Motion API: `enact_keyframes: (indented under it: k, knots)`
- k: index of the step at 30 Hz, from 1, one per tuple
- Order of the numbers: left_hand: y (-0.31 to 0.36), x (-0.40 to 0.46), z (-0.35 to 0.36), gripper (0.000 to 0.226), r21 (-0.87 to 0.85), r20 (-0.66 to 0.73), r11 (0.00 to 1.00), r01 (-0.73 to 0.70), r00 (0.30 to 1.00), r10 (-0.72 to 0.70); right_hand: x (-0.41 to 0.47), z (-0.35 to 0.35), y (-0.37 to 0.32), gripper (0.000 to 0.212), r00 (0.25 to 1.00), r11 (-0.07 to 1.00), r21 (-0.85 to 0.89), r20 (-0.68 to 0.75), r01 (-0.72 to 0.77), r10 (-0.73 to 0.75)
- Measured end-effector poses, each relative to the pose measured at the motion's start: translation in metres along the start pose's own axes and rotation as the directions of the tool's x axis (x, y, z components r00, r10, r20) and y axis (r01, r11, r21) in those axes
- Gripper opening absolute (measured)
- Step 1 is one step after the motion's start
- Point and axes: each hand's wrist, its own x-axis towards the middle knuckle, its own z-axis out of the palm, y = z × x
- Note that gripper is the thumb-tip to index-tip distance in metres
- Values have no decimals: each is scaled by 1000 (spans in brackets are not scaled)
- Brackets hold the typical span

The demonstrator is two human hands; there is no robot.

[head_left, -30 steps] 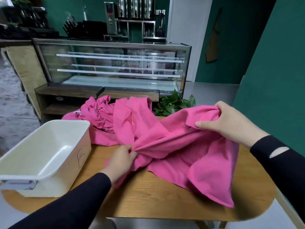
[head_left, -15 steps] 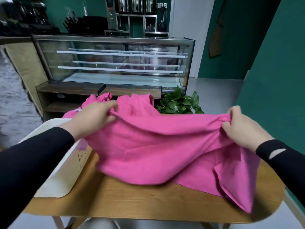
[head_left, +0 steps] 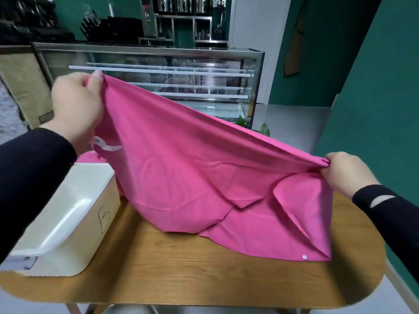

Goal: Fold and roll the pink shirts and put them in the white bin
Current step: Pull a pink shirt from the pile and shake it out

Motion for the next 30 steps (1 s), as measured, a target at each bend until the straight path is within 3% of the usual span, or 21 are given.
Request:
enact_keyframes:
  k: [5,8,11,14,16,18,20,22,24,26,27,28,29,30]
  knots:
    - [-13,5,-4,50,-31,28,986,166,986,-165,-9,-6,7,3,994,989,104,25,-107,104]
    - [-15,-5,3,40,-93,199,928,360,920,-337,-11,-19,0,17,985,943,286,81,-172,155]
    - [-6,-22,10,39,-136,400,898,418,852,-336,-20,-36,-20,19,937,748,606,346,-269,56]
    - [11,-38,12,33,-222,590,874,431,774,-232,-28,-46,-45,16,904,578,734,427,-356,14]
    - [20,-48,15,34,-198,653,924,327,747,-125,-35,-49,-59,21,925,579,745,377,-332,45]
    - [26,-63,17,42,-15,662,1000,-4,750,12,-41,-48,-66,30,960,750,639,278,-170,-19]
    - [24,-76,20,46,161,691,955,-250,719,72,-47,-39,-67,37,962,886,464,243,0,-127]
    - [10,-79,22,48,211,806,934,-288,592,1,-51,-28,-64,31,942,923,375,271,85,-198]
    - [1,-89,16,53,192,945,935,-298,314,-94,-55,-19,-61,40,901,941,299,344,162,-264]
    - [-1,-103,13,61,155,988,924,-350,34,-153,-61,-19,-62,47,788,946,269,534,183,-305]
    - [8,-112,10,60,118,993,940,-319,6,-122,-65,-22,-65,49,710,944,280,629,173,-317]
    - [3,-101,17,56,49,993,966,-252,115,-21,-64,-25,-68,53,685,930,344,648,126,-332]
    - [3,-90,21,50,-20,933,991,-134,355,67,-62,-29,-71,58,730,882,469,587,47,-351]
    - [-2,-64,24,46,-74,768,996,42,639,30,-50,-31,-71,59,859,772,631,435,-79,-268]
